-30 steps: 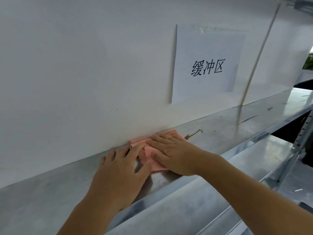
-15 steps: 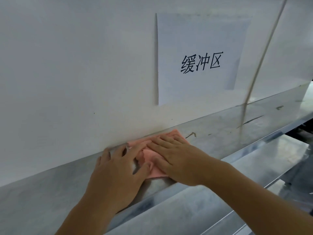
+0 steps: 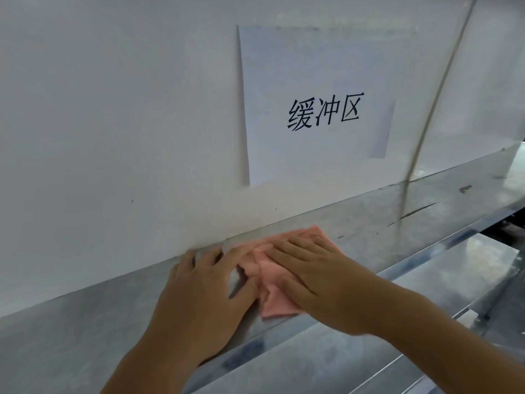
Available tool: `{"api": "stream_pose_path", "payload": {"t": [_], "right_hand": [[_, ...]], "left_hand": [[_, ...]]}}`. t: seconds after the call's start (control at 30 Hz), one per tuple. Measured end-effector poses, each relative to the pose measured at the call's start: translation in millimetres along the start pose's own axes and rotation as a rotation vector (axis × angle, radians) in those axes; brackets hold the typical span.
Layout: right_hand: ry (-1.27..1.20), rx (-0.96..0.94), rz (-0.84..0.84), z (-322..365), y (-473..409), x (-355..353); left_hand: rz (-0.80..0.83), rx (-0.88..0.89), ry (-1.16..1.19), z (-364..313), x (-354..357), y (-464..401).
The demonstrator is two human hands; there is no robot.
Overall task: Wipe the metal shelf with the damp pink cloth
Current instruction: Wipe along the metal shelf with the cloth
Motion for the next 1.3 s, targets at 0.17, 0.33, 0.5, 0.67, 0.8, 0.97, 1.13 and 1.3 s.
{"api": "stream_pose_path", "payload": {"t": [0.17, 0.33, 0.5, 0.67, 0.8, 0.97, 1.13, 1.3], "right_hand": [[0.006, 0.010, 0.022, -18.5, 5.4, -5.1], [0.018, 0.005, 0.005, -26.9, -17.5, -14.9], [0.023, -0.004, 0.064, -31.3, 13.5, -4.1], [0.022, 0.016, 0.055, -40.8, -18.0, -21.8], [0.035, -0.007, 0.032, -44.9, -15.8, -18.7], [0.013, 0.000, 0.065, -51.8, 26.2, -8.5], [0.032, 0.009, 0.062, -59.3, -19.1, -23.7], [0.022, -0.003, 0.041, -64.2, -18.3, -20.4]], "left_hand": [[0.016, 0.015, -0.027, -6.0, 6.3, -7.7], [0.021, 0.002, -0.046, -11.3, 8.6, -12.8], [0.051, -0.020, -0.030, -14.8, 9.6, -15.0], [0.046, -0.005, -0.045, -20.1, 11.8, -22.0], [0.045, -0.012, -0.042, -22.7, 11.3, -24.1], [0.045, -0.043, -0.057, -24.1, 12.4, -20.9], [0.059, -0.075, -0.046, -26.6, 11.3, -19.7], [0.055, -0.090, -0.004, -21.0, 11.3, -15.9]]}}
Point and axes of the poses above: each hand's wrist, its own y-axis away from the middle knuckle, its own x-axis out of the palm, z = x × y, the point moved 5 cm from there along -y, towards the middle knuckle, and after that the axes turned 10 degrees about z, right-handed, at the moved point
